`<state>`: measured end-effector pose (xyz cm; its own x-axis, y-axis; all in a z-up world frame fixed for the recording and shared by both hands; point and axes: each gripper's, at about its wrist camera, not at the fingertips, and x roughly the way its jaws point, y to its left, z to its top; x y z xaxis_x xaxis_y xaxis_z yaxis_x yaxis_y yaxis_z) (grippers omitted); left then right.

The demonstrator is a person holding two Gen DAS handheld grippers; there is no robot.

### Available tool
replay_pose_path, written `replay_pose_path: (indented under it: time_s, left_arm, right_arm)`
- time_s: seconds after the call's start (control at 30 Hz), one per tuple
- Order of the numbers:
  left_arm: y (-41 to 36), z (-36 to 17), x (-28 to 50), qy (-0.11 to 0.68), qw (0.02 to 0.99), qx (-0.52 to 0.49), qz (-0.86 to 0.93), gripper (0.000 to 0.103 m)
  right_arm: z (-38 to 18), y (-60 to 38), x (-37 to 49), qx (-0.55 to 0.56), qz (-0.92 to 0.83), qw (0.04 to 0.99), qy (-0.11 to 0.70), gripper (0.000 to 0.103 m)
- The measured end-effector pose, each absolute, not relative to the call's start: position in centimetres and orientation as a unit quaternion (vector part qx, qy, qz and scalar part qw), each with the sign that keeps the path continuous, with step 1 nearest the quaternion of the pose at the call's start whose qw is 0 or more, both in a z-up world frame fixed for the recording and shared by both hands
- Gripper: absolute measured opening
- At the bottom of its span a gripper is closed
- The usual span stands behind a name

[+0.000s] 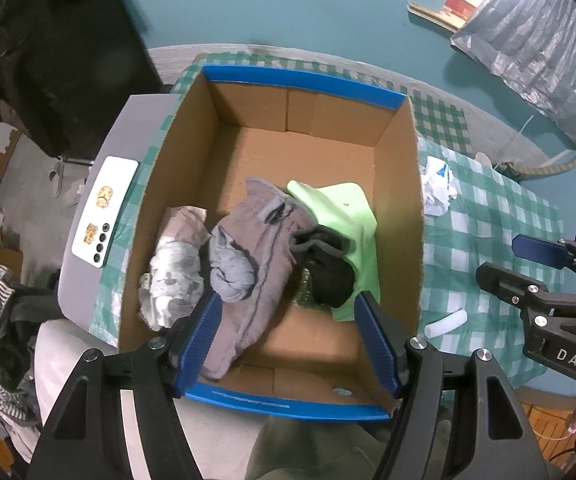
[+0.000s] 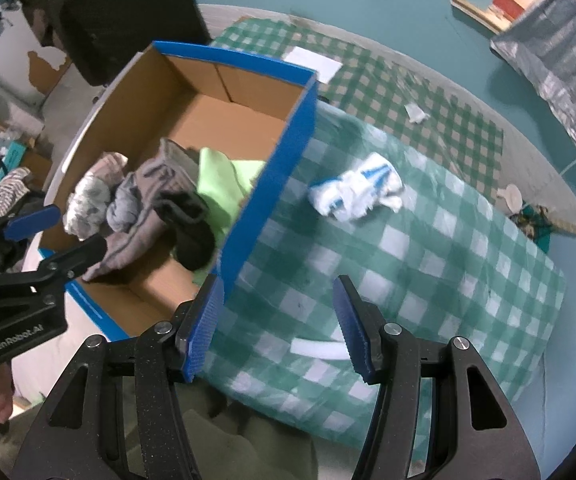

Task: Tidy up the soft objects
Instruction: 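Withdraw both open tools from the box toward the items on the tablecloth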

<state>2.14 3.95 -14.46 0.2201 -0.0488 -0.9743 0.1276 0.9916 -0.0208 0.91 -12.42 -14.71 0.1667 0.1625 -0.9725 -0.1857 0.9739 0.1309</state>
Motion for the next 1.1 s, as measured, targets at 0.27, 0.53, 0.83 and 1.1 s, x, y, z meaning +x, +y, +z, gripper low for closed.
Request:
replay_pose_path:
  time_s: [0.27,0.53,0.83,1.1]
  left_arm:
    - [2.0,-14.8,1.9,0.624,0.776,0.052,-0.077,0.070]
    - [-0.5,-15.0,1.8,0.623,0.772,0.075,-0.101,0.070]
    - [-3.5,-14.9,2.3,0.613,0.771,0.105,-0.137,0.070]
    - [-6.3,-14.7,3.0,0.596,0.770,0.143,-0.174,0.070]
  right_arm:
    - [-16.4,-14.8,0.0,0.010,0.087,0.752,0.653,0.057]
    - [-19.0,-17.3,-1.2,0.044,0.055,0.734,0.676,0.057]
    - [-21.5,-19.5,-2.3,0.093,0.017,0.716,0.692,0.057]
    - [-24.0,-21.2,-3.4,0.150,-0.025,0.696,0.702,0.057]
